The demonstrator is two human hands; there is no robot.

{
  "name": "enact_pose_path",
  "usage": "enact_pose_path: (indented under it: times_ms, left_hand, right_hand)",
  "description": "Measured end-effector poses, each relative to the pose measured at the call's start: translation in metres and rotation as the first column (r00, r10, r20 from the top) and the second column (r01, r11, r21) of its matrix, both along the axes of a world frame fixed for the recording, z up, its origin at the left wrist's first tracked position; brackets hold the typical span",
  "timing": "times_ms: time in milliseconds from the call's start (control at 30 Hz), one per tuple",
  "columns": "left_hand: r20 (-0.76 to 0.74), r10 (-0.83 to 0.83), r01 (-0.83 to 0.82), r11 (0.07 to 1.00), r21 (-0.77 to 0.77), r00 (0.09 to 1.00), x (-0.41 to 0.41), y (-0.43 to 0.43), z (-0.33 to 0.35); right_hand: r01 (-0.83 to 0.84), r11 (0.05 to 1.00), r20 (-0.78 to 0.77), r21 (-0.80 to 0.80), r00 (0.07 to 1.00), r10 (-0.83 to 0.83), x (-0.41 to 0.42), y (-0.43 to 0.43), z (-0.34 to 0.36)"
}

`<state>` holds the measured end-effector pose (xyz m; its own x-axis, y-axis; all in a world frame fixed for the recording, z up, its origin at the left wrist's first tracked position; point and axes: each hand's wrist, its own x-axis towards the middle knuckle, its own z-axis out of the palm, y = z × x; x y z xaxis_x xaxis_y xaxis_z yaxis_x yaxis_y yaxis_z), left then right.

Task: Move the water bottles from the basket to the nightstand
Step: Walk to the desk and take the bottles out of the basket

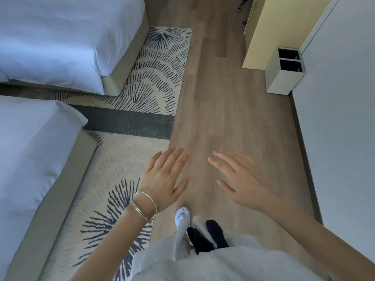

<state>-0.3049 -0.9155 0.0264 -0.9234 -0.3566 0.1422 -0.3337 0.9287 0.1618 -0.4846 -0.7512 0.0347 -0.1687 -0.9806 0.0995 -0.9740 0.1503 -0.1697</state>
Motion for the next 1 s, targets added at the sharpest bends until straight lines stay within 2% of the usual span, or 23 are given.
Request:
enact_pose_path:
  times_ms: [267,500,800,1000]
  left_hand:
    - [-0.035,-0.029,0.029,0.999,-0.015,0.999,-0.053,-0.095,0.012]
    - [0.002,-0.048,0.048,0.999,0.018,0.999,-0.122,-0.141,-0.014]
    - [-0.001,-0.083,0.083,0.996,0.010,0.997,-0.267,-0.216,-0.012]
    - [-0.015,-0.068,0.068,0.998,-0.003,0.998,-0.361,-0.264,0.000]
  right_hand:
    - [0.070,0.992,0.036,-0.109,0.997,-0.066,-0.049,-0.092,0.022]
    - [0.113,0.991,0.092,-0.075,0.990,-0.106,-0.114,-0.130,-0.005]
    - [0.093,0.995,0.083,0.038,0.992,-0.095,-0.256,-0.197,-0.020]
    - [0.071,0.997,0.061,-0.009,0.996,-0.070,-0.356,-0.253,-0.001]
